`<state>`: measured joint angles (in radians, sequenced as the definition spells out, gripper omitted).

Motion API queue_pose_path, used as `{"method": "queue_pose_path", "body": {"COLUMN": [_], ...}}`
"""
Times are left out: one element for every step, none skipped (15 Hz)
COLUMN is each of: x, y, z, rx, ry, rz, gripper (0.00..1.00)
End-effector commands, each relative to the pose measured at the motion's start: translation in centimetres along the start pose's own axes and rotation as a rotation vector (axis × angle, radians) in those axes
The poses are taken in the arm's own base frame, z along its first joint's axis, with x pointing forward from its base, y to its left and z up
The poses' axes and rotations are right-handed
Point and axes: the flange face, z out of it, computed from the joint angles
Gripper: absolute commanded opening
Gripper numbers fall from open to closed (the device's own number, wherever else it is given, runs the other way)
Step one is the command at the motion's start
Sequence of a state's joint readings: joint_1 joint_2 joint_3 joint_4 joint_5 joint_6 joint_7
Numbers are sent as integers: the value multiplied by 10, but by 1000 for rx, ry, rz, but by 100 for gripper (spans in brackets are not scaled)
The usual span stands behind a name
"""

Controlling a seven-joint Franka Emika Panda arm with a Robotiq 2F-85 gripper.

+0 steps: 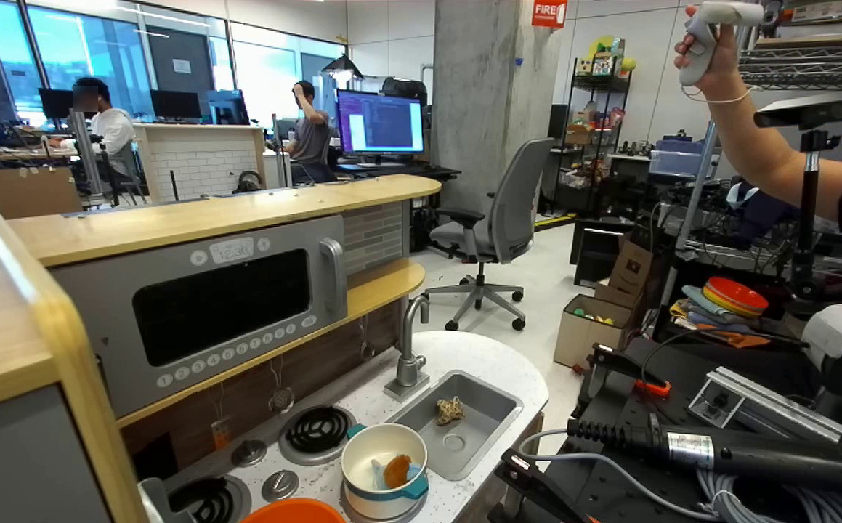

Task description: Take the blue and brown plush toy out of the white pot and place it in the sink, pick up the tiger toy from the sink and put it in the white pot, pick up the blue and brown toy and place it inside the orange bowl

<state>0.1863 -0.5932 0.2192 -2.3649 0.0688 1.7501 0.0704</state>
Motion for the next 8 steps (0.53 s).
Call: {"method": "queue_pose_path", "body": {"x": [0,0,0,0,0,0,0,0], "y": [0,0,0,0,0,0,0,0], "z": [-1,-1,-1,-1,-1,-1,-1,-1], "rx": [0,0,0,0,0,0,0,4], "ry": [-1,-1,-1,-1,-1,-1,-1,9], "rz": [0,0,0,0,0,0,0,7], "gripper": [100,100,100,100,100,100,100,100]}}
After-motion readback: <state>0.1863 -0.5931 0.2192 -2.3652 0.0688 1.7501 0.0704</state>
